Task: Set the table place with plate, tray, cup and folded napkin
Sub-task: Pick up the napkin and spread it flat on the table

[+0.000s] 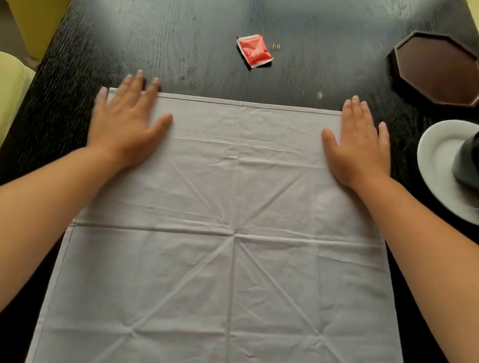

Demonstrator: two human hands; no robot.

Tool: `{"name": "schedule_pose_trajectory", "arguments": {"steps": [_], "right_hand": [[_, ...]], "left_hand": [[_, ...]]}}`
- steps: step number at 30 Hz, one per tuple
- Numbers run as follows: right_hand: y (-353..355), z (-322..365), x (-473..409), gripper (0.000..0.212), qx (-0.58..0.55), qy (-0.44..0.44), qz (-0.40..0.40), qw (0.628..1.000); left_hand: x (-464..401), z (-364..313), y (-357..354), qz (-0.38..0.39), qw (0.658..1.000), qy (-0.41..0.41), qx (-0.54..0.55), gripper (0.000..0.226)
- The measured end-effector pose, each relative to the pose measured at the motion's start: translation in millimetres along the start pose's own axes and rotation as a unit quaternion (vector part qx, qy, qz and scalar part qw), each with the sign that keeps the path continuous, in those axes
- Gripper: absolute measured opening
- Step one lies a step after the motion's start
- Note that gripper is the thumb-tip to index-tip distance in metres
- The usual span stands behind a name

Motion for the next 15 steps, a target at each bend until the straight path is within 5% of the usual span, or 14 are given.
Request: {"name": "schedule_pose_trajectory", "arguments": {"steps": [7,11,15], "right_hand": [[14,11,15,0.064,0.0,0.023,-0.033,0.999],[29,33,73,0.057,-0.043,0.106,-0.061,0.992],[36,37,156,0.049,-0.065,0.159,-0.022,0.985]], "left_hand": [[17,19,15,-0.007,0.998,0.06,0.003,0.07],[73,-10,41,-0.051,0.995,-0.034,0.083,0.07],[163,-33,43,0.02,0.992,-0.102,0.076,0.07]]}}
Point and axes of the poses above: each hand's wrist, its own x-axis away from the middle knuckle, its own y-axis out of the back of the hand, z = x × y, the point moved 7 cm from there along -x, towards the middle knuckle, and after that the axes turned 1 degree about y, right-handed, at the moved point
